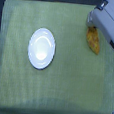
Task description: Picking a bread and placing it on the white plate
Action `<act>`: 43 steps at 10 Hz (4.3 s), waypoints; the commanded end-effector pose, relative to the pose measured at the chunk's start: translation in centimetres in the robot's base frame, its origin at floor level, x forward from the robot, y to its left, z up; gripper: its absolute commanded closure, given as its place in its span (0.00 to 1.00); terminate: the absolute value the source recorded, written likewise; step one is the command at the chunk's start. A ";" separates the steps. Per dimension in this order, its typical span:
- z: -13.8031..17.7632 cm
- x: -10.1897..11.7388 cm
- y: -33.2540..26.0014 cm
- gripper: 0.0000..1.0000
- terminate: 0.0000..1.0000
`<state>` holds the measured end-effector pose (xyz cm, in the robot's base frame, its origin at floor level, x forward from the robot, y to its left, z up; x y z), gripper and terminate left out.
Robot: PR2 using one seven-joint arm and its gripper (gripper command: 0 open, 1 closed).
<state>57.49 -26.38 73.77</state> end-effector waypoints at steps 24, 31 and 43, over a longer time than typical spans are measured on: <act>6.3 -6.1 36.2 1.00 0.00; 5.5 -6.3 36.1 0.00 0.00; 6.0 -6.8 34.8 0.00 0.00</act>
<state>49.50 8.45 79.12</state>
